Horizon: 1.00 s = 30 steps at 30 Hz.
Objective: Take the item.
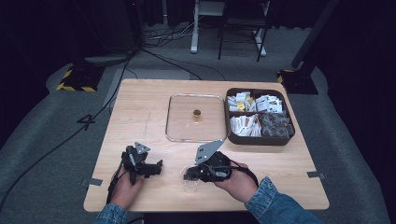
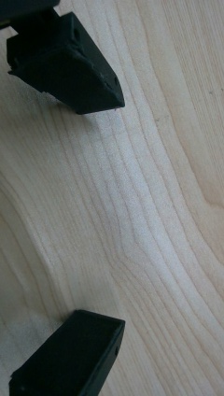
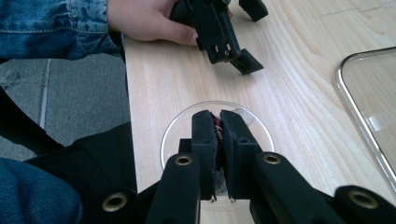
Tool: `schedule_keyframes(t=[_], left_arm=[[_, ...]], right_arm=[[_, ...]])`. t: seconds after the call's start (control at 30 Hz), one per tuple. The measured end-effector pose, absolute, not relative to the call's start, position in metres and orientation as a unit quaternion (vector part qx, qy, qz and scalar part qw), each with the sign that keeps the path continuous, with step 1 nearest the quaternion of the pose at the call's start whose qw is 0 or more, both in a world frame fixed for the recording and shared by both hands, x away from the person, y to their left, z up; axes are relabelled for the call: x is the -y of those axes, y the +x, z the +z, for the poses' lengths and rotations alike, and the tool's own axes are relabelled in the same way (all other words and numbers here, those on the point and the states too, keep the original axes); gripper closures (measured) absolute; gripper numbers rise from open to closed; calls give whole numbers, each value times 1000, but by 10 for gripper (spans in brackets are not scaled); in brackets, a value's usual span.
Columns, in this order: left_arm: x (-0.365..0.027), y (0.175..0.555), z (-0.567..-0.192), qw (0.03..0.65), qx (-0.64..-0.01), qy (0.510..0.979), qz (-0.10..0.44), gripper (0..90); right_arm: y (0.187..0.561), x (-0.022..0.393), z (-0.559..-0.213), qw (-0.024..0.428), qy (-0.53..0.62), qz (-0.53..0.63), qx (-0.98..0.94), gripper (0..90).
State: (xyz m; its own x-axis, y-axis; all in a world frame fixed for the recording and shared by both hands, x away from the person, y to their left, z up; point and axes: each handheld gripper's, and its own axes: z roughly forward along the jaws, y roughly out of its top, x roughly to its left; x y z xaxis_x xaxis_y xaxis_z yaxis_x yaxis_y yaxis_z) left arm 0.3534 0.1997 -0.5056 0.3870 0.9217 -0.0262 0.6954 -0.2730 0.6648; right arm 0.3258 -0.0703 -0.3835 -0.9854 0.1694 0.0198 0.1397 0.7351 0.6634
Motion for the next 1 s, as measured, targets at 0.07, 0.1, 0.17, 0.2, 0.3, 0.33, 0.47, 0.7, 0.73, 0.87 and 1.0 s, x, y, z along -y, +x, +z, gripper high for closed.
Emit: schedule_keyframes(t=[0.07, 0.1, 0.17, 0.2, 0.3, 0.33, 0.47, 0.7, 0.73, 0.87, 1.0], left_arm=[[-200, 353, -506, 303, -521, 776, 187, 1], [-200, 353, -506, 303, -521, 776, 187, 1], [-200, 353, -506, 303, -521, 776, 187, 1], [-200, 353, -506, 303, -521, 776, 186, 1], [-200, 353, -506, 303, -521, 776, 187, 1], [-200, 353, -506, 303, -521, 776, 187, 1], [-200, 353, -506, 303, -521, 776, 187, 1], [-200, 353, -506, 303, -521, 776, 186, 0], [-200, 353, -506, 303, -521, 776, 186, 1], [-200, 353, -506, 303, -521, 776, 186, 1], [-200, 353, -506, 303, -521, 776, 187, 1]], right_arm=[[326, 70, -387, 18, 84, 354, -931, 723], [327, 70, -388, 18, 85, 358, -930, 677], [327, 70, -388, 17, 86, 360, -929, 630], [327, 72, -389, 22, 87, 368, -926, 534], [328, 74, -389, 22, 96, 376, -921, 477], [329, 75, -389, 19, 99, 379, -920, 472], [330, 77, -388, 19, 104, 384, -917, 464], [334, 89, -381, 25, 125, 403, -907, 374], [334, 89, -381, 25, 125, 403, -907, 374], [337, 100, -375, 35, 146, 419, -896, 239], [340, 110, -371, 41, 165, 434, -885, 157]])
